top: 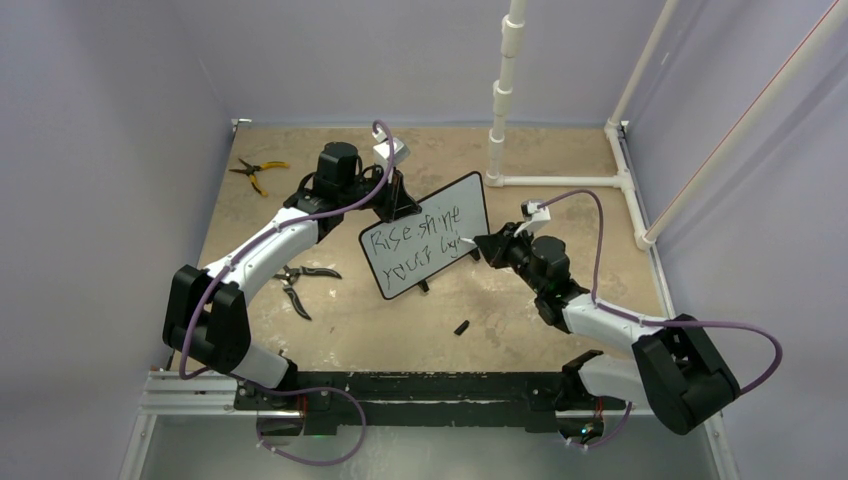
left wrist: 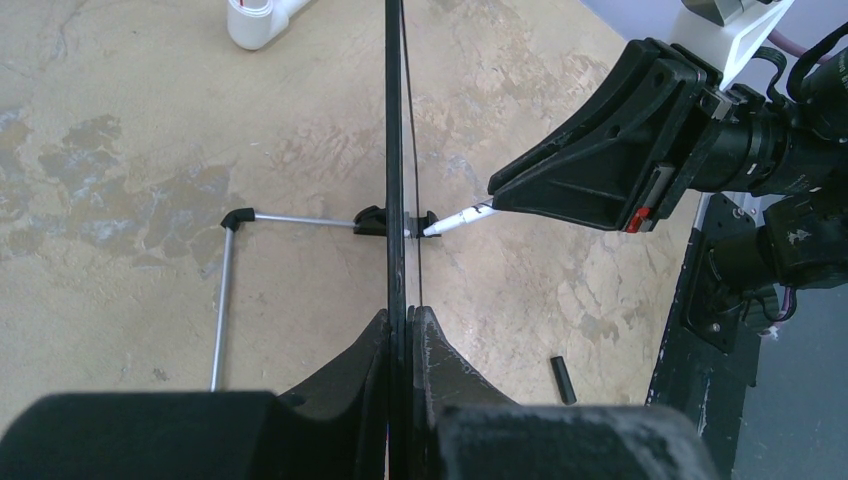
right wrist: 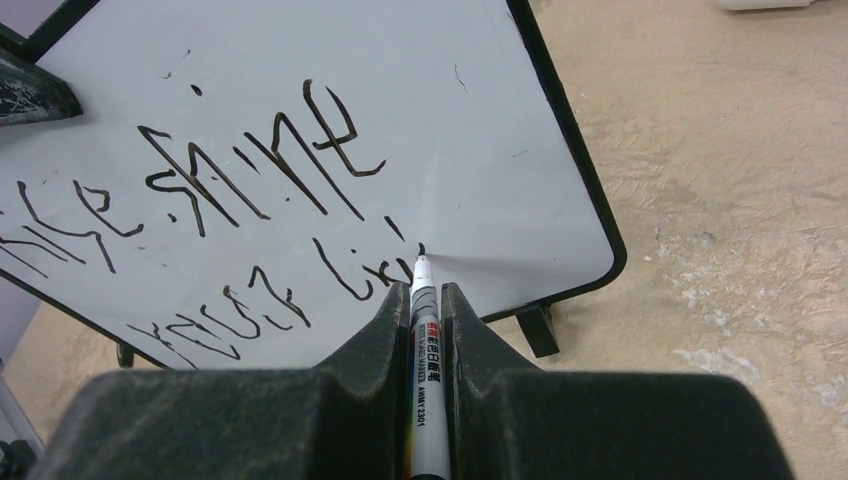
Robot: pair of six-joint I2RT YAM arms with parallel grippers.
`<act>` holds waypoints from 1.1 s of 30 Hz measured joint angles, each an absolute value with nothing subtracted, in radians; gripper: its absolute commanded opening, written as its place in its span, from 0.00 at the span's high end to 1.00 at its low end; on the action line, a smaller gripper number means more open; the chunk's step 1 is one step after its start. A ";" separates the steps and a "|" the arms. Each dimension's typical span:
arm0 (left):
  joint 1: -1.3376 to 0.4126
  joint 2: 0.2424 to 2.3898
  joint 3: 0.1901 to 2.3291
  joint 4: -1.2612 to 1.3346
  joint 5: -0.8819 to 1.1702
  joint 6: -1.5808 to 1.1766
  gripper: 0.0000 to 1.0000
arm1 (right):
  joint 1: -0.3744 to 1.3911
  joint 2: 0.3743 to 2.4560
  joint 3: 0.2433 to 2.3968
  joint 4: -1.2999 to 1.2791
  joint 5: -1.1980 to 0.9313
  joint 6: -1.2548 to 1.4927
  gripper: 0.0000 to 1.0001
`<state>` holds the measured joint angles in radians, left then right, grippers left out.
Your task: Write a sentence on the whiteboard
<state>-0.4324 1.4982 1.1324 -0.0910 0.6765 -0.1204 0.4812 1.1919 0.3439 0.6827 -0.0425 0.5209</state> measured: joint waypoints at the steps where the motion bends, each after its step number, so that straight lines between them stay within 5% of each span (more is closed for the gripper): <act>1: -0.432 1.498 1.132 -0.091 0.677 -0.120 1.00 | 0.481 1.191 0.344 0.683 -0.042 0.521 1.00; 33: -0.433 1.497 1.132 -0.091 0.677 -0.120 1.00 | 0.481 1.176 0.318 0.680 0.037 0.565 1.00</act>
<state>-0.4332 1.4971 1.1320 -0.0910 0.6773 -0.1204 0.4812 1.1755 0.3180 0.6804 0.0368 0.5648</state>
